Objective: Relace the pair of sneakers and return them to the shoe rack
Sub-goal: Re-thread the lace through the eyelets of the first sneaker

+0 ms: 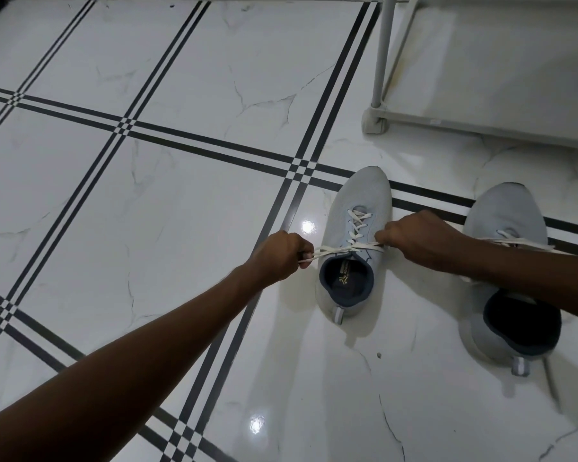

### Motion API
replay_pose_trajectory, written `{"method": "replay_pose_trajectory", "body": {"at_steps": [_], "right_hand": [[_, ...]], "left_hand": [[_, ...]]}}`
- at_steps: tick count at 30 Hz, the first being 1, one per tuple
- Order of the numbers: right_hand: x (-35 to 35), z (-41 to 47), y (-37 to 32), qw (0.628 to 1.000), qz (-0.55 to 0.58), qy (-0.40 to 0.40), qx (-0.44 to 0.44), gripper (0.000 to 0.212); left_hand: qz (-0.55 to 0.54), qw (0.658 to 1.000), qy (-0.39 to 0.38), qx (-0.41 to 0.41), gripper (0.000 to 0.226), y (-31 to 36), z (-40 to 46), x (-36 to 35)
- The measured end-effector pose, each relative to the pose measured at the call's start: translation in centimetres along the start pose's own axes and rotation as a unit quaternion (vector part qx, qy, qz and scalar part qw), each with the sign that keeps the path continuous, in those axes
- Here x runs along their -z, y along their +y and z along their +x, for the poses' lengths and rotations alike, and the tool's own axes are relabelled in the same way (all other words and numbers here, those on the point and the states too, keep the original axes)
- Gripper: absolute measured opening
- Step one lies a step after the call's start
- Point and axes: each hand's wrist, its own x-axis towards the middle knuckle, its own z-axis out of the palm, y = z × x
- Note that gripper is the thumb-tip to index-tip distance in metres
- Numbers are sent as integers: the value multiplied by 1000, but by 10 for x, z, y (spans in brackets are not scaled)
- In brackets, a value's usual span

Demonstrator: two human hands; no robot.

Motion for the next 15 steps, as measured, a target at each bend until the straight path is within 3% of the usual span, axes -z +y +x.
{"method": "replay_pose_trajectory", "body": {"at_steps": [3,7,10,15], "right_hand": [[5,6,3,996,68,-44,-35,33],[12,10,2,988,96,-95,-72,23],[12,8,-1,977,152,-96,-112,14],[19,8,0,920,334,-105,-174,24]], "left_hand": [[-22,1000,10,-1,30,1,5,5],[-142,989,-46,11,28,5,11,20],[-117,992,-47,11,31,12,16,25],[-87,996,-9,3,16,15,16,24]]}}
